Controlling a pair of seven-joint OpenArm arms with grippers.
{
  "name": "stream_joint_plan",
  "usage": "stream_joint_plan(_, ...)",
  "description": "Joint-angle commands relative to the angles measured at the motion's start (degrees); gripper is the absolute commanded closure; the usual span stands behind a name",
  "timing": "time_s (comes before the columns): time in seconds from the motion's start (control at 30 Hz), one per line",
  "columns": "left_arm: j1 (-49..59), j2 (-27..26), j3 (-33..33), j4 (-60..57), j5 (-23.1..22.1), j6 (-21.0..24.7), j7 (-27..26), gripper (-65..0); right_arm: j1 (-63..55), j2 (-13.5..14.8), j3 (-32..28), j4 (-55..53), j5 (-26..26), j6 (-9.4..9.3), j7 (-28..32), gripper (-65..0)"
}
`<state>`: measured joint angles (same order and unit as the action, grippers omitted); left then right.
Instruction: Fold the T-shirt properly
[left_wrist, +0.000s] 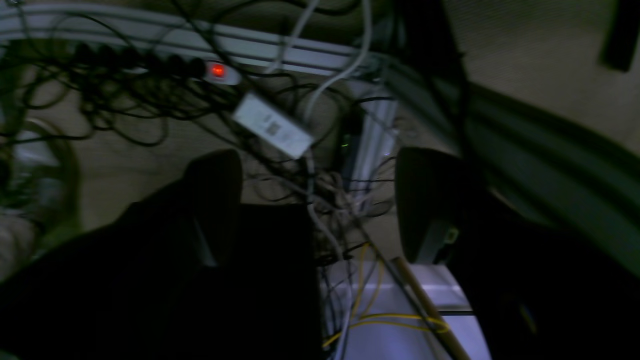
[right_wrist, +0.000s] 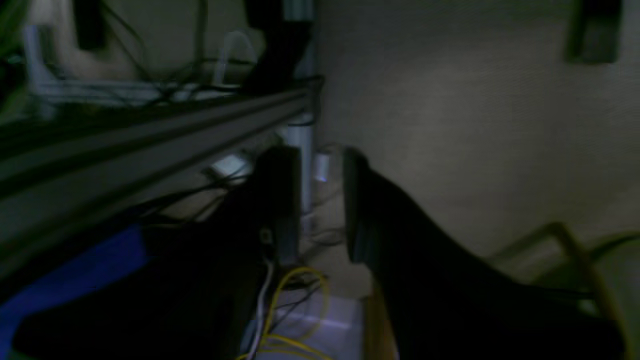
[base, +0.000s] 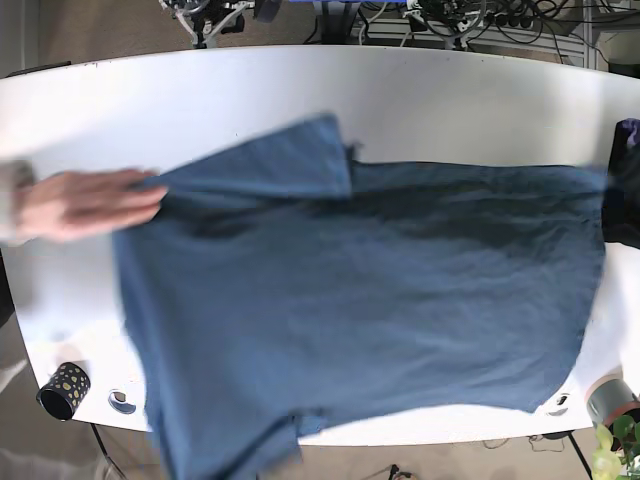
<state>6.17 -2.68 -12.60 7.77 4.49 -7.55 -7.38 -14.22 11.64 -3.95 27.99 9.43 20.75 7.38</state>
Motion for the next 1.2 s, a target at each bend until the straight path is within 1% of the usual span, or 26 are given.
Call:
stream_joint_plan(0.0,0.2,-0.27,-0.01,0.27,0.3,-0.23,-0.4,-44.4,0.28,0.01,0.21,-0.08,-2.18,0.48,0.84,-13.8)
stream_joint_plan(0.17,0.2,-0.36,-0.01,0.45,0.21,-0.23,-0.76,-44.4,0.55,-0.25,0.21,0.01,-5.26,0.57,0.84,-13.6)
stream_joint_plan(0.4,0.37,-0.36,-0.01,0.45,0.21,-0.32,-0.76,-44.0,0.28,-0.17,0.47,0.19,-4.55,0.57,0.84,-13.2)
stream_joint_plan(0.47,0.9,-0.36,-0.1,1.86,0.21,-0.32,-0.76,-44.3,-0.07,0.1,0.65,0.19,-4.55,0.57,0.84,-13.2)
stream_joint_plan(0.53,3.63,-0.27,-0.1,5.2,0.12,-0.4,-0.76,-44.3,-1.74,0.19,0.65,0.36,-4.55,0.57,1.02,-13.2)
stream_joint_plan(0.67,9.34,0.26,-0.1,14.87,0.3,-0.4,-0.76,-44.4,-6.66,0.98,0.65,6.78,-4.55,0.3,2.25,-13.0)
stream_joint_plan(0.73,11.54,1.14,-0.1,17.77,0.21,-0.4,-0.76,-44.4,-9.47,1.15,0.65,10.47,-4.46,0.13,2.34,-13.0)
stream_joint_plan(1.03,18.22,1.75,-0.1,24.71,-0.05,-0.4,-0.58,-44.0,-17.56,1.42,0.74,18.83,-4.46,0.13,2.25,-13.0)
stream_joint_plan(1.17,22.62,1.84,-0.1,30.52,-0.05,-0.49,-0.58,-44.0,-21.78,1.15,3.81,23.31,-4.46,0.3,2.25,-13.0)
